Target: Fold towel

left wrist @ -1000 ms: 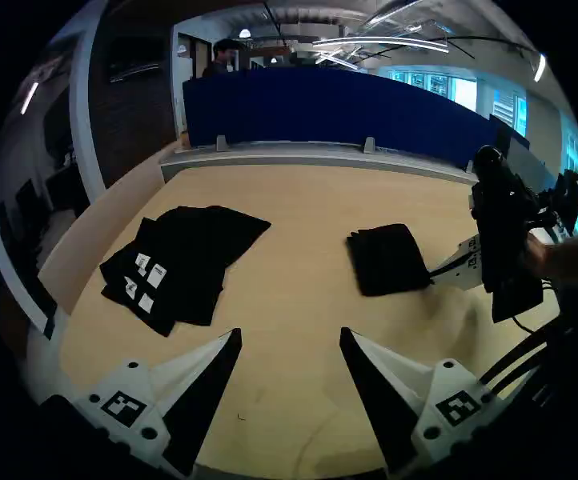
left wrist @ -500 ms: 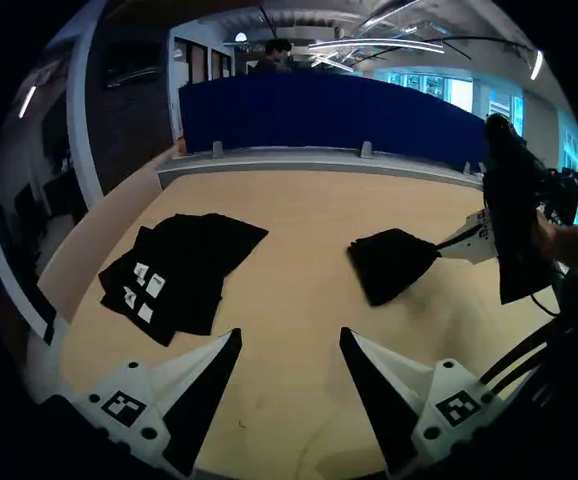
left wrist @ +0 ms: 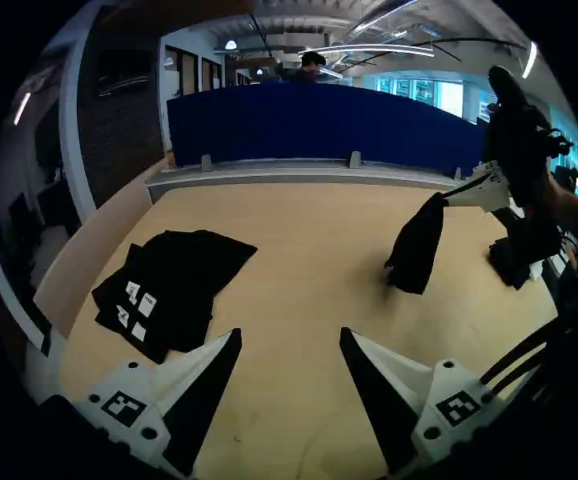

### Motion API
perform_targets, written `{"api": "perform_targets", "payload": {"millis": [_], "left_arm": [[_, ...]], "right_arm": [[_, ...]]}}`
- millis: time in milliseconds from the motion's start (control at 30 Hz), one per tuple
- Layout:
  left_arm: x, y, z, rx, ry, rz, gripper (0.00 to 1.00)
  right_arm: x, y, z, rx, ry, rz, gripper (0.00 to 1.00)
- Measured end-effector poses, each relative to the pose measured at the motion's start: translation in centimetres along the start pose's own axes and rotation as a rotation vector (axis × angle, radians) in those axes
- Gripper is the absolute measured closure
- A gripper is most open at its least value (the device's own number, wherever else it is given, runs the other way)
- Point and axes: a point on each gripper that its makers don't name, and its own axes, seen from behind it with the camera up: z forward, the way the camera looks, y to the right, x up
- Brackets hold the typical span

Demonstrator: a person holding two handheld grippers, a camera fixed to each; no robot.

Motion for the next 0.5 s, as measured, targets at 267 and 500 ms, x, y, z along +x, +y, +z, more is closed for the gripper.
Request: {"api": "perform_targets", "payload": {"millis": [267, 500], "left_arm": [[1.0, 1.1, 0.2, -0.024, 0.016, 0.017, 0.10], [1.8, 1.8, 0.3, -0.039, 0.026, 0.020, 0.10]], "right_arm": [[1.1, 2.8, -2.9, -0.050, 0.022, 0.008, 0.97], [1.1, 6.1, -5.6, -0.095, 0.035, 0.036, 0.98]]}}
